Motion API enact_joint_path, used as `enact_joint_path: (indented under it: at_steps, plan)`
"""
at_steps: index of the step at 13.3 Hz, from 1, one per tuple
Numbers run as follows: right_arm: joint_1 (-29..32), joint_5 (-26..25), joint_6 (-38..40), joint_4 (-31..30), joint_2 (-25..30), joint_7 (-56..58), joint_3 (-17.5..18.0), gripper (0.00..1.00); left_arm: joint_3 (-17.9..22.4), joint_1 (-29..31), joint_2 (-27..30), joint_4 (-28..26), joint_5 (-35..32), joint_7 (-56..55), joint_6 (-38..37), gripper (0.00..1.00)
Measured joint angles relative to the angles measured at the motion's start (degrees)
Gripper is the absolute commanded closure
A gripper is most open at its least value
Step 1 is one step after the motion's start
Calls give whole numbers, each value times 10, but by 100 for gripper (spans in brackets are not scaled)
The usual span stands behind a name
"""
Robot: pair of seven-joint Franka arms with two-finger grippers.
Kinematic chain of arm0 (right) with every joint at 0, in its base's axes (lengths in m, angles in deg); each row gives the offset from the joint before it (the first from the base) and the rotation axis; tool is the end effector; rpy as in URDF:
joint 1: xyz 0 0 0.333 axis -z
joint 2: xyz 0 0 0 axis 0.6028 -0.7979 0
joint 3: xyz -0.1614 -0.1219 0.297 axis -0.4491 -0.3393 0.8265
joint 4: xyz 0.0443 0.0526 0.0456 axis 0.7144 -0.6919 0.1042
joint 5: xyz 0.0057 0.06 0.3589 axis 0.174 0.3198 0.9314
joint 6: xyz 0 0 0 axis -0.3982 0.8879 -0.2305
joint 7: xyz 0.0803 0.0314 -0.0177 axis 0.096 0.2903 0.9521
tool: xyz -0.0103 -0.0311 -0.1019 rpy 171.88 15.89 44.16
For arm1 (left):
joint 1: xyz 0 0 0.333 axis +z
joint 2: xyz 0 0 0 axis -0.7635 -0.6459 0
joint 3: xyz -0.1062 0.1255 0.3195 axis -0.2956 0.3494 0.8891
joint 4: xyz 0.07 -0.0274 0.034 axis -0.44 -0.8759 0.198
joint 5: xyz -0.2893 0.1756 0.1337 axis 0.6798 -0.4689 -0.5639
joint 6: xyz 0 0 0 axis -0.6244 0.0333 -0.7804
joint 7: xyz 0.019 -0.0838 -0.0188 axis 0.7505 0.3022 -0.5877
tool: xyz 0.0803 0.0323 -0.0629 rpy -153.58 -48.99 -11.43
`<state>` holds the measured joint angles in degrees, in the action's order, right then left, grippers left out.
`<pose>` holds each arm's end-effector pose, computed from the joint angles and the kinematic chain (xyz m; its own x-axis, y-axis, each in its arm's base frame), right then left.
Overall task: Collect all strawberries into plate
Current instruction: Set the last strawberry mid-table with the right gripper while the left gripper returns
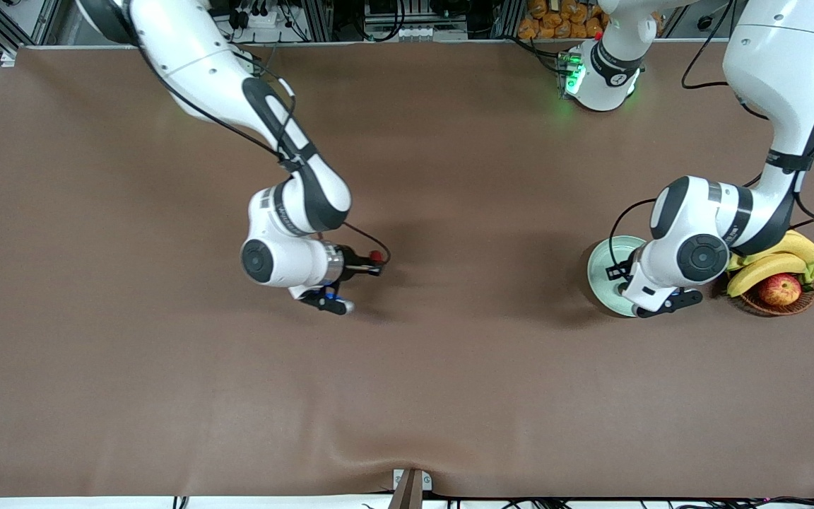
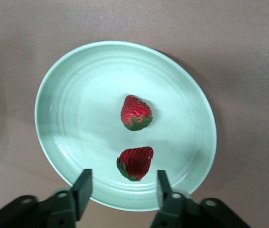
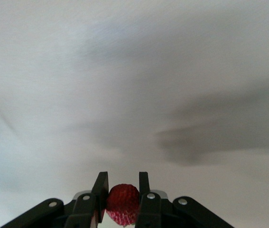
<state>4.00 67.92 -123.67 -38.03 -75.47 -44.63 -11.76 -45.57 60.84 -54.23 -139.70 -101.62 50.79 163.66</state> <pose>0.5788 0.3883 0.2561 0.8882 -0.2441 -0.3892 -0.3984 -0.8312 -0.3879 0.5885 -0.0604 0.2989 0.9385 0.2749 -0.2091 0.2338 -0.9512 -0.2013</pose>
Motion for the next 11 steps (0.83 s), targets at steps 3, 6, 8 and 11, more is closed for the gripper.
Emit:
enact_joint_path:
  at_steps: [3,6,8,11]
  plan:
    - [-30,64,-64,2,-22,0,0,100,-18,-2,0,2,21,-10,6,0]
    - [-38,68,-95,3,-36,-3,-1,11,-58,-32,-3,24,70,-87,11,0]
    - [-35,70,-101,5,-37,-9,-9,0,-62,-88,-20,60,76,-172,12,0]
    - [-12,70,-90,17,-33,-12,-21,0,-62,-166,-70,122,76,-274,13,0]
